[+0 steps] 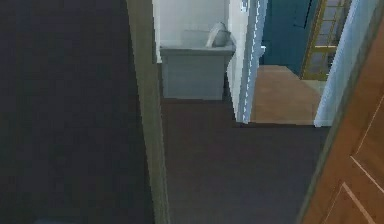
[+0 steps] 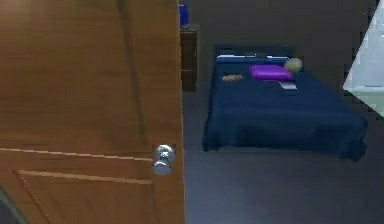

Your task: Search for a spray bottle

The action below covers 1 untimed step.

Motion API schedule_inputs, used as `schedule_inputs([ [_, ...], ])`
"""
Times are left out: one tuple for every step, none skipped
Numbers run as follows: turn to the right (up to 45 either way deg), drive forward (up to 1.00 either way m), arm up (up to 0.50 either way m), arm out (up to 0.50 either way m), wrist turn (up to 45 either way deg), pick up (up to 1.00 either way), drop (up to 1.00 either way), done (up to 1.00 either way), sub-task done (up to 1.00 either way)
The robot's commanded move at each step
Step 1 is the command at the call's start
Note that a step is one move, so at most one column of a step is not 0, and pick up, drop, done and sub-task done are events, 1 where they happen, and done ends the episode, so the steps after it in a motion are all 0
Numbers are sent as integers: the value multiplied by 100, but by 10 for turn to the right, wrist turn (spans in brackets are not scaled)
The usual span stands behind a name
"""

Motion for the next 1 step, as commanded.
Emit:
schedule_inputs([
  [60,0,0,0,0,0,0,0,0],
])
